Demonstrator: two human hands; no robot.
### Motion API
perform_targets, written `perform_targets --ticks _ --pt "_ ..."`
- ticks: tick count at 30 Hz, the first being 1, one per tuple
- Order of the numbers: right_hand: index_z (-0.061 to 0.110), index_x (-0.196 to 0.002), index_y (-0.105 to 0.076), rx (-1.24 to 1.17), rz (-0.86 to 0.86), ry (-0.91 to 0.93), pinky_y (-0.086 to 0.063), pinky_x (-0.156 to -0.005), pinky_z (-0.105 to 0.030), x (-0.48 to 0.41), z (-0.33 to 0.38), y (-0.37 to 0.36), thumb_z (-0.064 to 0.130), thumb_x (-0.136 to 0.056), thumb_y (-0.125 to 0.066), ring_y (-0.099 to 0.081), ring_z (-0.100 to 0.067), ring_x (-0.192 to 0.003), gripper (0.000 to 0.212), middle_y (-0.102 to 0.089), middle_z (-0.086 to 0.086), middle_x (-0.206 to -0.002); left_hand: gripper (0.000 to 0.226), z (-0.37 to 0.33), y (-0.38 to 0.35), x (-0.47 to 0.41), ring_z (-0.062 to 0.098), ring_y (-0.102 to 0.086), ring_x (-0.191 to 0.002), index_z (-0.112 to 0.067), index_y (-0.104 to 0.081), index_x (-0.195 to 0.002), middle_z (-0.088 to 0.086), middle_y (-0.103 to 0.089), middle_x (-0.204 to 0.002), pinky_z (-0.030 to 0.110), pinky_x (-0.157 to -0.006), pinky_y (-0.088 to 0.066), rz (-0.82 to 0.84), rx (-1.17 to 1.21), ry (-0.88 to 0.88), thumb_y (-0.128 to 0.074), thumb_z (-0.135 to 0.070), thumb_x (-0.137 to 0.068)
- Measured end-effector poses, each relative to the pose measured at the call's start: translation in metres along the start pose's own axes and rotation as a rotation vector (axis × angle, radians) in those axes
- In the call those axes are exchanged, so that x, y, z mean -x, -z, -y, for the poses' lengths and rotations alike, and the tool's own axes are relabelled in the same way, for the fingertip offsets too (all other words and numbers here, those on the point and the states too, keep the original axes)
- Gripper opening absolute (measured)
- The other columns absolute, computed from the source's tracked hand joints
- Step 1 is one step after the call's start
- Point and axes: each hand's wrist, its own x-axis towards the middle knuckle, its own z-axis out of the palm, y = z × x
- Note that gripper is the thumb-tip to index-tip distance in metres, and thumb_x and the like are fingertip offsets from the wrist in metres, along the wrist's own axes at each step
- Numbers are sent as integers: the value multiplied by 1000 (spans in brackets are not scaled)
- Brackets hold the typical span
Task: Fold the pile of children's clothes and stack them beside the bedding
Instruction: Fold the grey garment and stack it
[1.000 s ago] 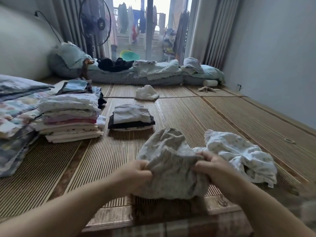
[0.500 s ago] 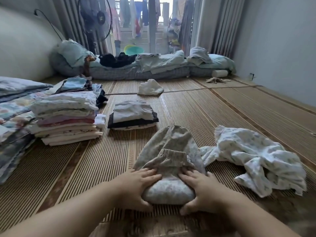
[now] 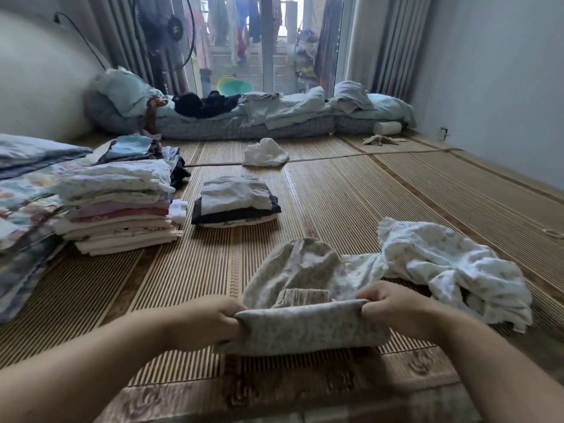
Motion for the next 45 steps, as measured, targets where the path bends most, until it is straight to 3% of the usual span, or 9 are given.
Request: perform_targets --ticks 5,9,12,15,20,28,36,41,45 --pt "13 -70 -71 -206 67 13 -43 -53 -19 1 35 11 34 -55 -60 -56 -8 -63 28 -60 3 -68 6 -4 26 20 5 -58 -69 -28 -64 -62 -11 -63 -70 21 -63 -46 65 314 -51 -63 -33 -65" --pt "9 -93 -67 -79 -413 -31 -45 -68 -32 -33 40 12 26 -84 -59 -58 -17 -81 20 -65 -3 -91 14 -14 41 -8 10 -61 -71 -26 -71 -67 -6 -65 -72 29 -66 -49 -206 296 38 -63 -37 -64" --pt "20 -131 -50 -109 -666 -108 -40 -92 -37 -56 34 10 37 -96 -52 -53 -27 -115 39 -57 -8 -129 18 -26 48 -41 22 -63 -97 -19 -71 -97 6 -70 -102 46 -96 -48 -524 298 47 -55 -28 -91" --pt "17 -148 -29 94 -686 -80 -29 -108 -38 -67 27 3 40 -97 -47 -34 -30 -137 58 -37 -13 -149 51 -35 43 -65 24 -22 -144 -23 -37 -145 3 -27 -156 48 -118 -19 -728 -77 135 -41 -45 -99" --pt "41 -145 -32 439 -306 3 -11 -117 -53 -75 14 -20 50 -99 -32 -12 -14 -146 46 -19 12 -158 68 -27 -8 -81 15 23 -141 -43 -4 -148 -12 14 -156 49 -109 17 -408 -730 3 -16 -73 -88" --pt "42 -150 -14 648 -149 -305 2 -110 -64 -82 -18 -34 73 -88 -27 9 -21 -147 71 5 6 -162 65 2 -15 -103 24 10 -147 -57 3 -143 -4 10 -161 61 -110 7 -241 -705 238 -12 -79 -84" --pt "12 -141 -38 319 -460 -522 -38 -104 -39 -78 -18 -26 70 -72 -60 -45 -31 -126 93 -49 -14 -136 97 21 -8 -81 35 -9 -145 -40 -2 -150 4 -10 -160 65 -110 -11 -571 -373 558 -26 -90 -70" --pt "20 -103 -74 -84 -377 -325 -53 -85 -32 -74 -14 -26 46 -71 -77 -66 -13 -88 42 -72 7 -91 108 25 -7 -50 24 -50 -113 -34 -2 -151 9 -45 -126 39 -86 -53 -591 -113 541 -59 -75 -70" --pt "14 -120 -61 -375 -311 -256 -53 -90 -44 -74 -6 -27 30 -60 -83 -67 -22 -97 66 -71 -3 -105 105 10 -10 -46 14 -66 -83 -33 -7 -152 -9 -51 -107 21 -58 -57 -504 317 318 -78 -34 -74"
